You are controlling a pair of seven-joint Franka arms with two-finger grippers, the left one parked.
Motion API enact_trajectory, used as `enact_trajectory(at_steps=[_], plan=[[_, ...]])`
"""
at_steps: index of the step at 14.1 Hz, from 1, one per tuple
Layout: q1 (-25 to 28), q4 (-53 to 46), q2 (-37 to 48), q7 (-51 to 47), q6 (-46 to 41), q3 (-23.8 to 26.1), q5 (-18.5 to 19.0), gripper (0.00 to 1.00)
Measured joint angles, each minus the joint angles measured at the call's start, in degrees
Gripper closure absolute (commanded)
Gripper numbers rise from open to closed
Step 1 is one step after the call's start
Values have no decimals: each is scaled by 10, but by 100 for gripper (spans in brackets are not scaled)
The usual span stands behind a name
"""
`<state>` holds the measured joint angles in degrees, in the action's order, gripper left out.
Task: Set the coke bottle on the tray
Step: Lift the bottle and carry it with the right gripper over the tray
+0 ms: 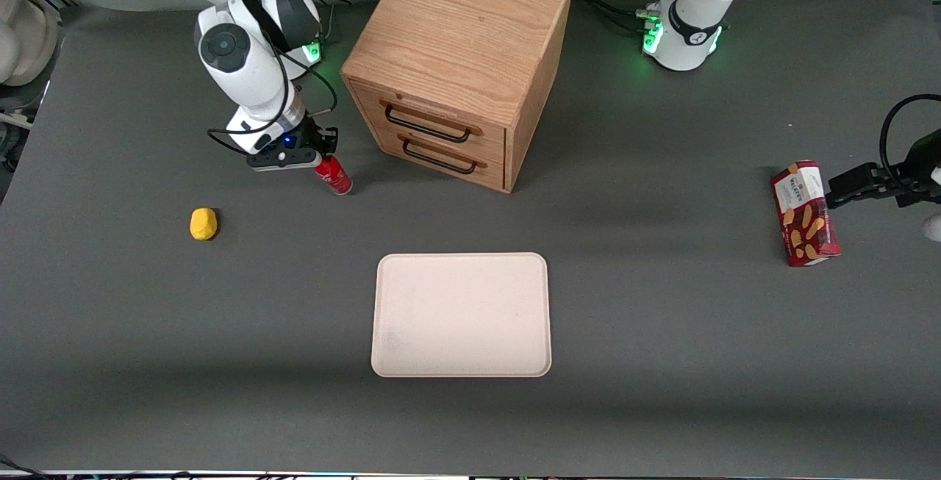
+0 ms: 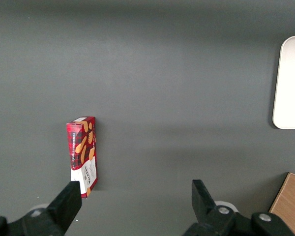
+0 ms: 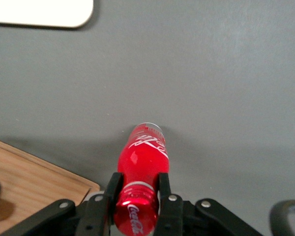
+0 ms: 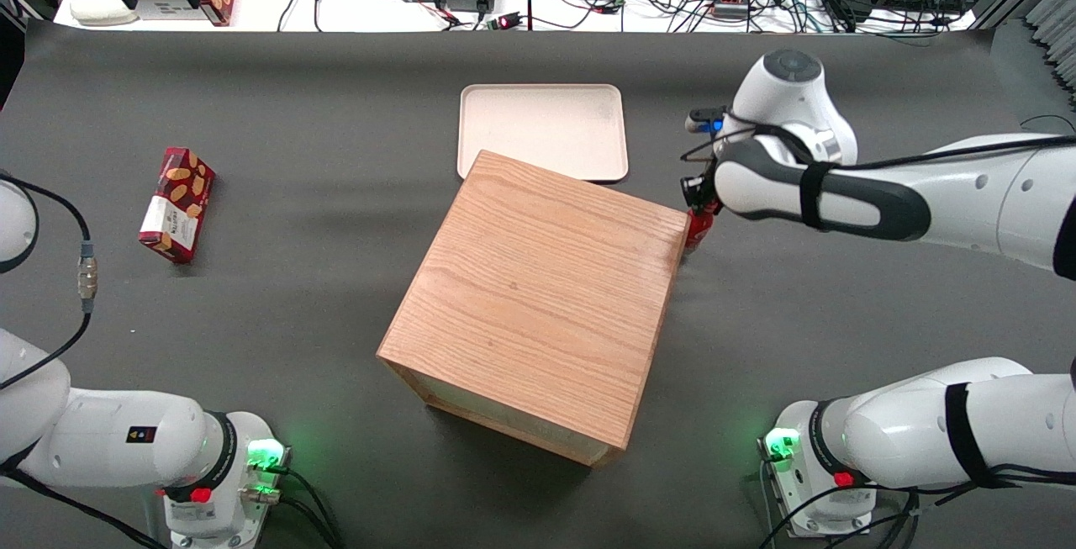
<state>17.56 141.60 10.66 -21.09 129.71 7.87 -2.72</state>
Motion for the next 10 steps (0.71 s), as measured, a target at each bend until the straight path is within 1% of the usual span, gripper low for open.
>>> enact_trajectory(at_steps=[3, 7, 10], plan=[[-6, -84, -1, 0, -84, -1, 0, 100], [-23, -230, -26, 22, -211, -9, 0, 100], [-25, -322, -66, 64, -254, -33, 0, 100]])
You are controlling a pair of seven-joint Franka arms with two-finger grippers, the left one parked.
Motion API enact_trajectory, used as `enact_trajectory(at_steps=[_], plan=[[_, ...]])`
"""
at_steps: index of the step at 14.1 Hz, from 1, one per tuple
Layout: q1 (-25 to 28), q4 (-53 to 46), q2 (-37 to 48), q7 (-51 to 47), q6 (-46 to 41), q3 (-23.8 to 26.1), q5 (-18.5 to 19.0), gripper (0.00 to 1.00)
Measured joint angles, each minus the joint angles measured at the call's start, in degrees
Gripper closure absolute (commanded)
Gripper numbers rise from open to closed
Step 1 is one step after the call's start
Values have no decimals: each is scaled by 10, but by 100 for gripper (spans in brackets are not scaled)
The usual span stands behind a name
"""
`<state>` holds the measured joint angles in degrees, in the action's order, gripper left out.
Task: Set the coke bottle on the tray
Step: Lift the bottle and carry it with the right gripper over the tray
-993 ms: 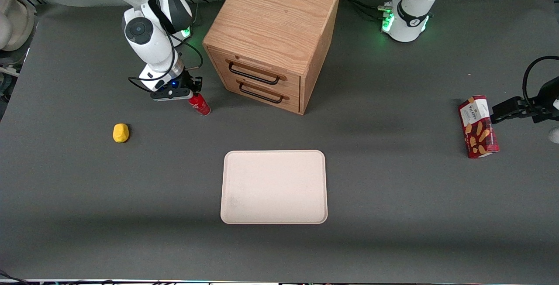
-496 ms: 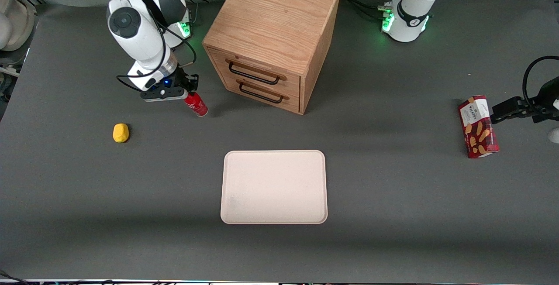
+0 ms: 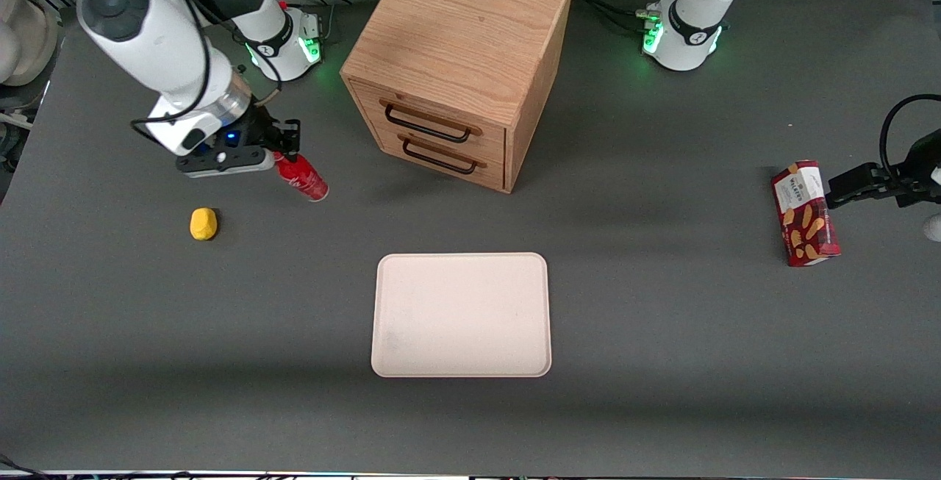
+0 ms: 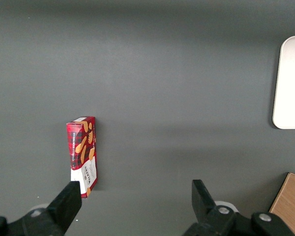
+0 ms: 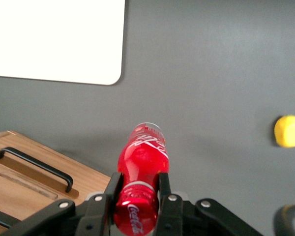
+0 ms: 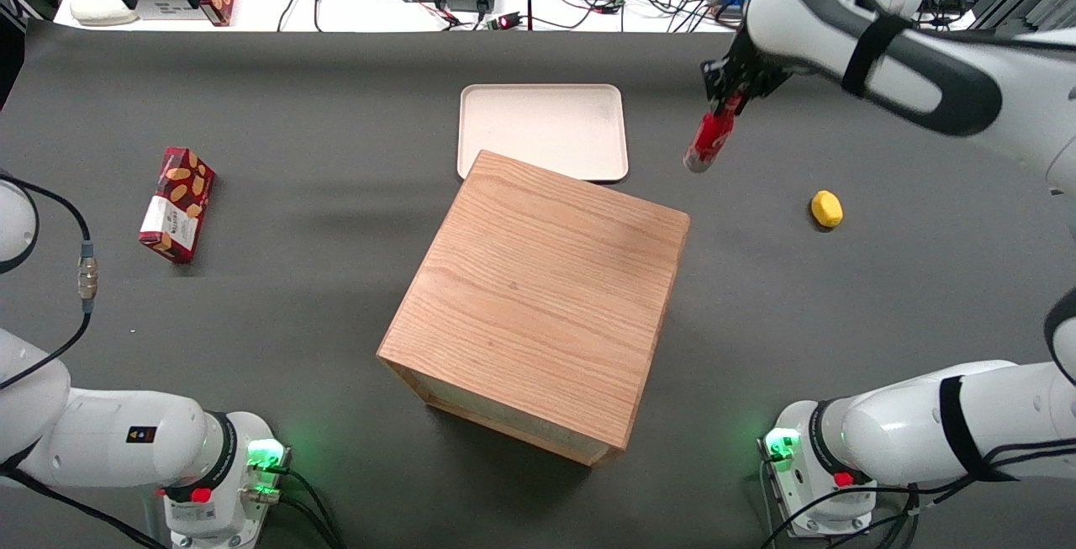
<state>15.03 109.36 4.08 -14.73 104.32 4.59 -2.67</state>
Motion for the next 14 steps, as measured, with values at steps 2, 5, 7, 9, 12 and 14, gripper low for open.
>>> enact_trajectory(at_steps=[2, 5, 7, 9, 12, 14], plan=[[-3, -65, -35, 21, -31, -11, 2, 100], [-4, -206, -107, 28, -105, -11, 19, 100], [-4, -298, -159, 31, -143, -11, 24, 100], [-3, -363, -208, 33, -154, -10, 34, 100], [-3, -451, -290, 33, -150, -6, 38, 100], [-3, -499, -348, 33, -117, -3, 38, 100]])
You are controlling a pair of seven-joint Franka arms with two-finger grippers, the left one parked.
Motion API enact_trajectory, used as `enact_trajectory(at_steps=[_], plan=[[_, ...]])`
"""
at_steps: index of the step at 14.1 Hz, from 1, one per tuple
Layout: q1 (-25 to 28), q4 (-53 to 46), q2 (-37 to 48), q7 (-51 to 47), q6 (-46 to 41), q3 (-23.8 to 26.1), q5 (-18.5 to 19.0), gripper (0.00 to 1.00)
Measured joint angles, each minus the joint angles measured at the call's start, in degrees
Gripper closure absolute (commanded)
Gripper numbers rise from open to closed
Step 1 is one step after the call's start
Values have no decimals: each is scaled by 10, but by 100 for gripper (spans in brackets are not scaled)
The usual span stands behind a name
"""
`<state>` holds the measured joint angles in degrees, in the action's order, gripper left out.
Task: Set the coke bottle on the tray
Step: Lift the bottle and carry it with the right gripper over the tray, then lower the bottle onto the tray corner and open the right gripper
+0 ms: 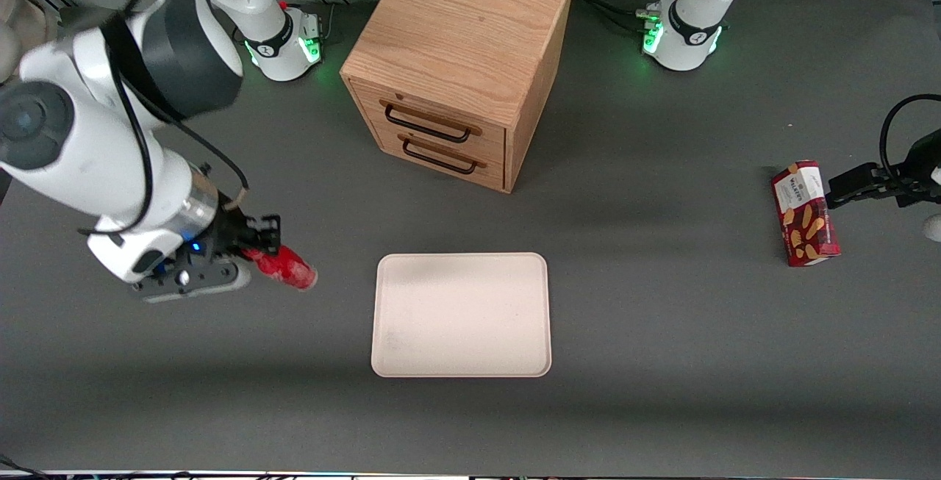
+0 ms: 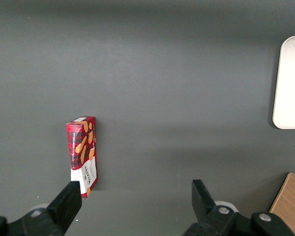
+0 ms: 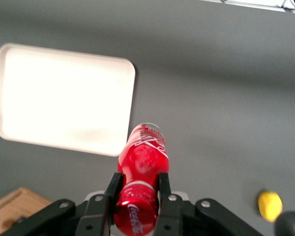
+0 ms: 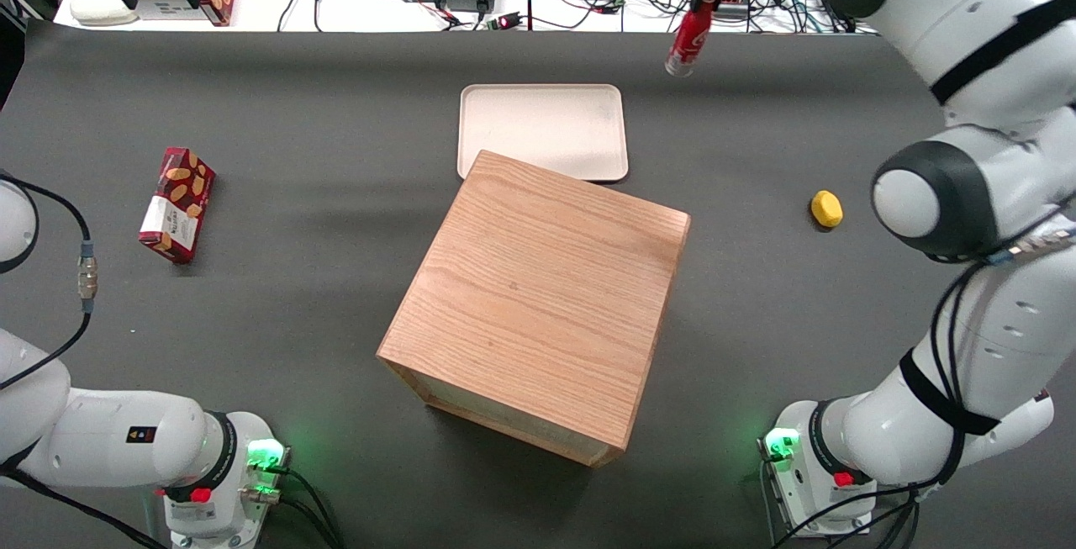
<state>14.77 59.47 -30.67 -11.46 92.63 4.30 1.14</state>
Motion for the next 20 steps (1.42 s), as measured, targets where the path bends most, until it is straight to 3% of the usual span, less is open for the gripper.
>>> enact_trajectory(at_steps=[8, 11, 16, 20], plan=[[9, -34, -150, 0, 217, 27, 1, 100], [13, -36, -181, 0, 233, 32, 3, 100], [33, -40, -211, 0, 244, 34, 41, 100], [39, -40, -220, 0, 256, 35, 42, 100]])
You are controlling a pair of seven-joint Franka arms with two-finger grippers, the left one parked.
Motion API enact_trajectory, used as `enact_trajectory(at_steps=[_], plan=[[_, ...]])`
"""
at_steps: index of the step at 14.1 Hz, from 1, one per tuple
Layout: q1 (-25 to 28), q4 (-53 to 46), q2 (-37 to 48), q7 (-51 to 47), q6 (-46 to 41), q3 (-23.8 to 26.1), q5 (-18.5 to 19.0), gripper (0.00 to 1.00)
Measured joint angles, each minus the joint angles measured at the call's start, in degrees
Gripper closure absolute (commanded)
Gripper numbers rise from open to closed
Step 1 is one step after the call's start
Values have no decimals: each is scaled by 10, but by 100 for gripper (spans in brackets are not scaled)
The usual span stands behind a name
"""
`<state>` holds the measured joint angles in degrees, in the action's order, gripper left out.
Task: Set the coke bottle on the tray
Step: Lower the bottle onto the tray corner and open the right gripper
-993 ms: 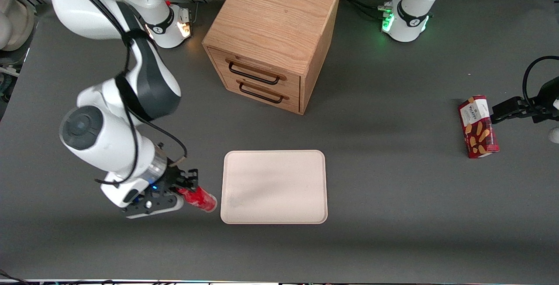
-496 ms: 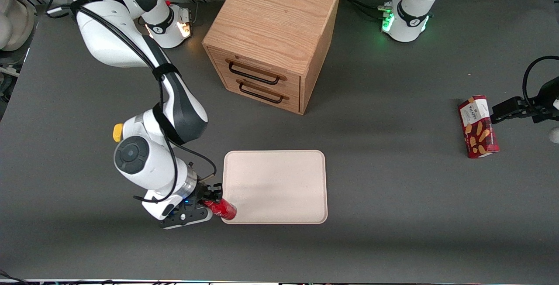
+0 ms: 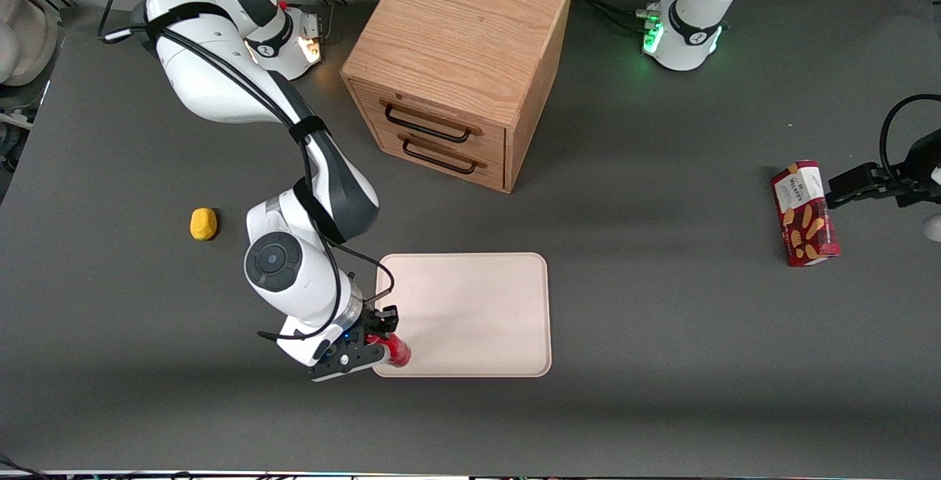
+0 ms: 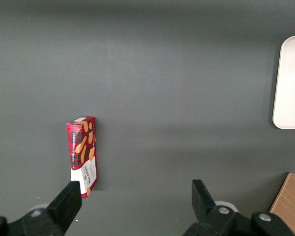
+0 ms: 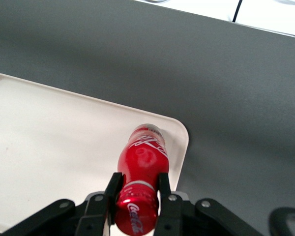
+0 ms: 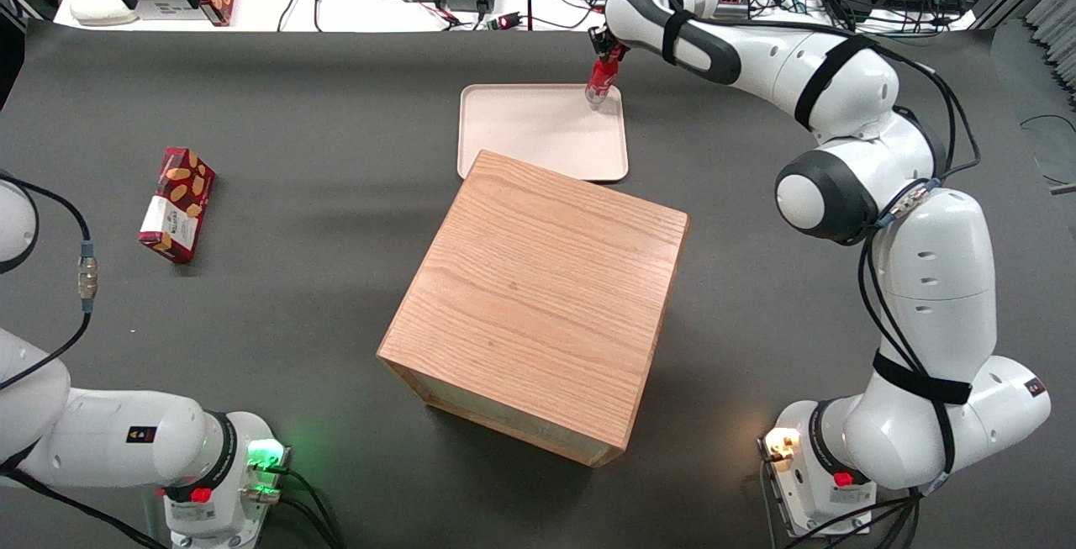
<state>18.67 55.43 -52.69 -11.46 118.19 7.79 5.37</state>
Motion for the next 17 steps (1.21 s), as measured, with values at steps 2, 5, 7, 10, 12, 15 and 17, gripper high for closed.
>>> enact_trajectory(at_steps=[2, 5, 7, 10, 12, 15, 17], plan=[[0, 0, -4, 0, 2, 0, 0, 100], [0, 0, -7, 0, 3, 0, 0, 70], [0, 0, -8, 0, 3, 0, 1, 23], [0, 0, -9, 0, 20, 0, 9, 0], [0, 7, -11, 0, 47, 1, 22, 0], [1, 14, -17, 0, 67, 1, 25, 0], [0, 14, -17, 0, 68, 1, 26, 0]])
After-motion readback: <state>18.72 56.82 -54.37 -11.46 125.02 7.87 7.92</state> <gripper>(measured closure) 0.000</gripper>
